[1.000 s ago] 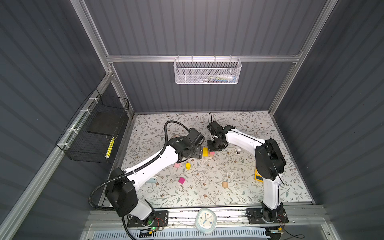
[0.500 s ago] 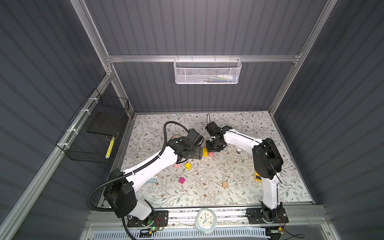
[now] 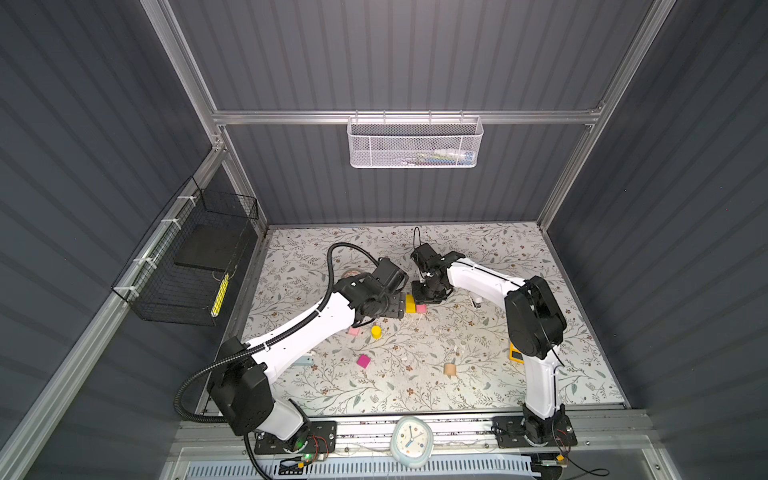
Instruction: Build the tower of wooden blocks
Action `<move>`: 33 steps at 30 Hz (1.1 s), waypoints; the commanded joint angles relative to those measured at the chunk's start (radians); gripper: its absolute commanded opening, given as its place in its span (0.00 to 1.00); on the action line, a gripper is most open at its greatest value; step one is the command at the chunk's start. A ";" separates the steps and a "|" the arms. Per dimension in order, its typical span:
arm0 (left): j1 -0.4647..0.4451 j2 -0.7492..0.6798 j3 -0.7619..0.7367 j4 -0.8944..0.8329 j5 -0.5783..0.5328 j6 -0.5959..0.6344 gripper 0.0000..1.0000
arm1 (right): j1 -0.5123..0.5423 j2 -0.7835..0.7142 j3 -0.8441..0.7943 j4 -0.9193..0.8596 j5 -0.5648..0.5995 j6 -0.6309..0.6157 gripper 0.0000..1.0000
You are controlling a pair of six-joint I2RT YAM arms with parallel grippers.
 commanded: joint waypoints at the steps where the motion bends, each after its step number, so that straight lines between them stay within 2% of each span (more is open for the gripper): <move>1: 0.004 -0.023 0.004 -0.009 0.009 -0.011 0.80 | 0.001 0.026 0.015 -0.008 0.012 0.015 0.37; 11: 0.004 -0.037 0.054 -0.032 0.006 0.016 0.80 | 0.001 -0.018 0.005 -0.013 0.039 0.028 0.46; 24: 0.003 -0.035 0.189 -0.112 -0.012 0.072 0.80 | 0.002 -0.304 -0.091 0.011 0.055 0.072 0.57; 33: 0.003 0.068 0.174 -0.058 0.036 0.052 0.80 | 0.005 -0.373 -0.190 0.065 -0.004 0.093 0.50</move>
